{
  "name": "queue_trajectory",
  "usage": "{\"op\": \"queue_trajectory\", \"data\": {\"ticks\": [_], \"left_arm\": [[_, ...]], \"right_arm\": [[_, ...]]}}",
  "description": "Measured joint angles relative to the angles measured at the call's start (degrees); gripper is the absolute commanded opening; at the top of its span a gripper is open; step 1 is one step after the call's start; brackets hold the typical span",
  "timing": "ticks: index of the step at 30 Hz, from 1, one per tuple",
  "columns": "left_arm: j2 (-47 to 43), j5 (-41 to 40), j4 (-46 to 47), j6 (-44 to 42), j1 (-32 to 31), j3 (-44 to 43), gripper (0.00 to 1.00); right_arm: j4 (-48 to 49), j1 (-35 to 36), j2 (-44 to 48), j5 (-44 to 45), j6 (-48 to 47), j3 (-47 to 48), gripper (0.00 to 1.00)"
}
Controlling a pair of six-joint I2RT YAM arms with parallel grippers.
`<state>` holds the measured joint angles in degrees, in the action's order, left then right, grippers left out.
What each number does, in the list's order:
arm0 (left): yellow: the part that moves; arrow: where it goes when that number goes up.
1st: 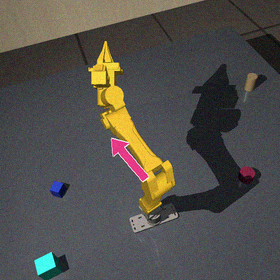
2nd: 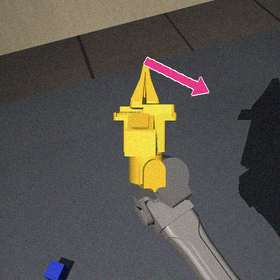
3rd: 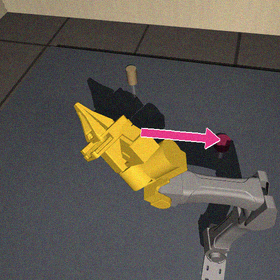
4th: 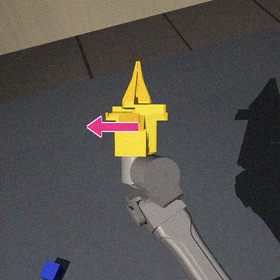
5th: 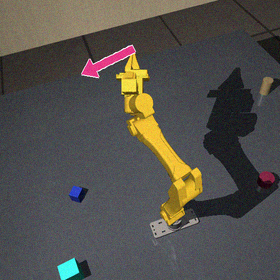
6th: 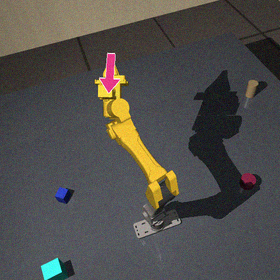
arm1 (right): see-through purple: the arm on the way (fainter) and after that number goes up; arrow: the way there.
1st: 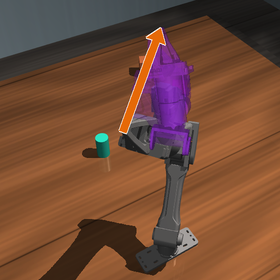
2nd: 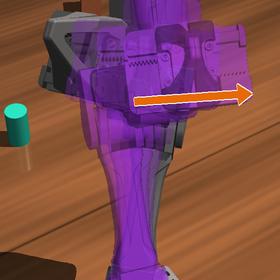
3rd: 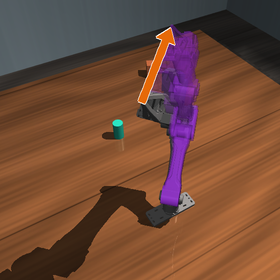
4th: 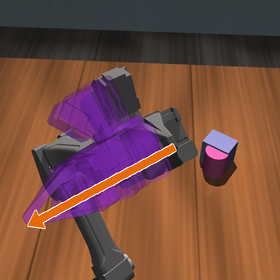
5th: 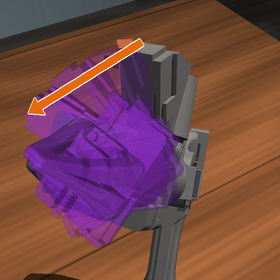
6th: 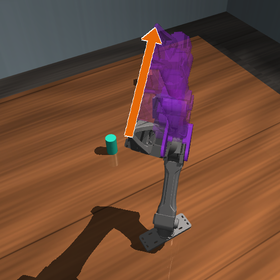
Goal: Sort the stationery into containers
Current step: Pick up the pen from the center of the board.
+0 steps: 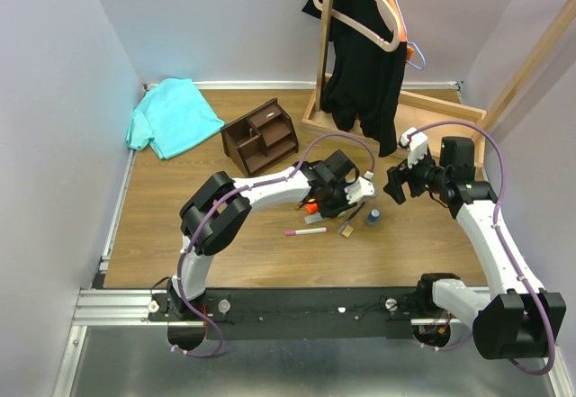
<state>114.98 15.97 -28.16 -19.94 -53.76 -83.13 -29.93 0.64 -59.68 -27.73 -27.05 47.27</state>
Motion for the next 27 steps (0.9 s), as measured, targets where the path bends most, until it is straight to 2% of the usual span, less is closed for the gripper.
{"op": "queue_trajectory", "data": {"ticks": [4,8,15,16,19,27], "left_arm": [[0.52,-1.66,0.37,0.09,-0.02,0.98,0.41],[1.38,-2.54,0.22,0.20,-0.39,0.96,0.41],[1.55,-3.96,0.07,0.66,-1.29,0.63,0.24],[1.55,-4.07,0.07,0.72,-1.33,0.63,0.16],[1.55,-4.55,0.07,0.72,-1.49,0.63,0.00],[-1.22,-1.66,-3.82,0.20,0.24,0.76,0.00]], "right_arm": [[0.26,0.00,-0.20,-0.04,-0.02,0.00,0.92],[0.26,0.00,-0.44,-0.04,-0.09,0.00,0.92],[0.26,0.00,-0.44,-0.07,-0.68,0.00,0.92],[0.26,0.00,-0.44,-0.04,-0.70,0.00,0.92],[0.28,0.00,-0.44,-0.20,-0.68,0.00,0.91],[0.00,0.00,-0.94,-0.35,-0.61,1.20,0.89]]}}
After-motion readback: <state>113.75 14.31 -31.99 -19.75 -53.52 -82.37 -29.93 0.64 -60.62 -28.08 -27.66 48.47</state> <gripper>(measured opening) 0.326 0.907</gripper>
